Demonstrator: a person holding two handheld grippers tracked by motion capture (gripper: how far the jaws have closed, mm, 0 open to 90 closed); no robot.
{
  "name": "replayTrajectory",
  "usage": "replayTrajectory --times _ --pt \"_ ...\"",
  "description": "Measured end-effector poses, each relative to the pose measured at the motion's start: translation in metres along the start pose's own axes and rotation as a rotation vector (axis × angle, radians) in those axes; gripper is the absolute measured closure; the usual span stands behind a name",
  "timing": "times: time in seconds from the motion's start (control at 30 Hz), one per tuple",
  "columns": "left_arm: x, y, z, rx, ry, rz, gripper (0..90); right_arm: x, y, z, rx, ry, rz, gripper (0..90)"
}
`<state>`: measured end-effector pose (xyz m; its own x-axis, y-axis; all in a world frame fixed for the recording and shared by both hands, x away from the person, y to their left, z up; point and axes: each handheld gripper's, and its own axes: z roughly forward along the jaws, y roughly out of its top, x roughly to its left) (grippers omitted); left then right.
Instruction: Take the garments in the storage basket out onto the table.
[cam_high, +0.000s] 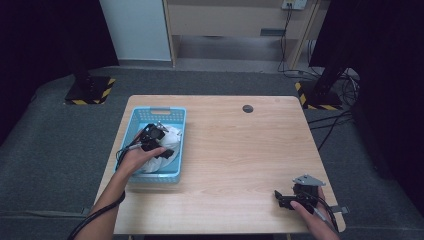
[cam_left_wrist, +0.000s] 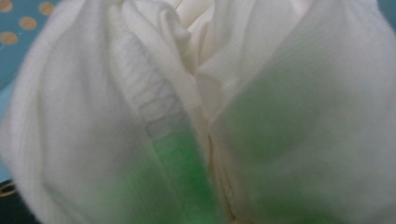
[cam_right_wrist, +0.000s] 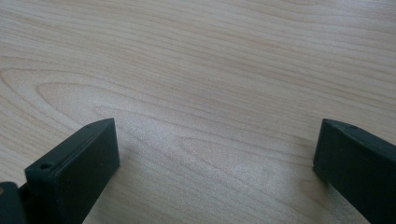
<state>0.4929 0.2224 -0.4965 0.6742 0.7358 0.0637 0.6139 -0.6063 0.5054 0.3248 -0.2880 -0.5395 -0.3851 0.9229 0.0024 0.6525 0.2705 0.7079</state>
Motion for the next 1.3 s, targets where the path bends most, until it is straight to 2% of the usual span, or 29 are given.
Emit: replayTrajectory --times 0.17,0.23,0.43,0.57,0.63,0.8,1.0,1.3 --pt "-0.001 0.002 0.002 0.013 -0.006 0.001 3.4 0.0 0.0 0.0 0.0 0.0 0.0 0.3" --pt "-0.002 0.003 0.002 0.016 -0.005 0.004 7.0 0.0 0.0 0.0 -0.001 0.0 -0.001 0.2" --pt "-0.004 0.002 -0.003 0.002 -0.01 0.029 35.5 0.0 0.0 0.0 -0.001 0.0 -0.001 0.2" --pt "-0.005 0.001 -0.008 -0.006 0.002 0.041 45.9 0.0 0.0 0.0 -0.001 0.0 -0.001 0.2" --pt "-0.005 0.001 -0.011 -0.028 0.019 0.04 48.8 0.0 0.0 0.0 0.0 0.0 -0.001 0.2" --pt "-0.005 0.0 -0.019 -0.096 0.044 0.016 51.6 0.0 0.0 0.0 -0.001 0.0 -0.001 0.2" --pt "-0.006 -0.001 -0.028 -0.133 0.073 0.031 51.8 0.0 0.0 0.0 -0.001 0.0 -0.001 0.2" --pt "-0.008 -0.002 -0.037 -0.182 0.079 0.065 51.8 0.0 0.0 0.0 -0.001 0.0 -0.001 0.2"
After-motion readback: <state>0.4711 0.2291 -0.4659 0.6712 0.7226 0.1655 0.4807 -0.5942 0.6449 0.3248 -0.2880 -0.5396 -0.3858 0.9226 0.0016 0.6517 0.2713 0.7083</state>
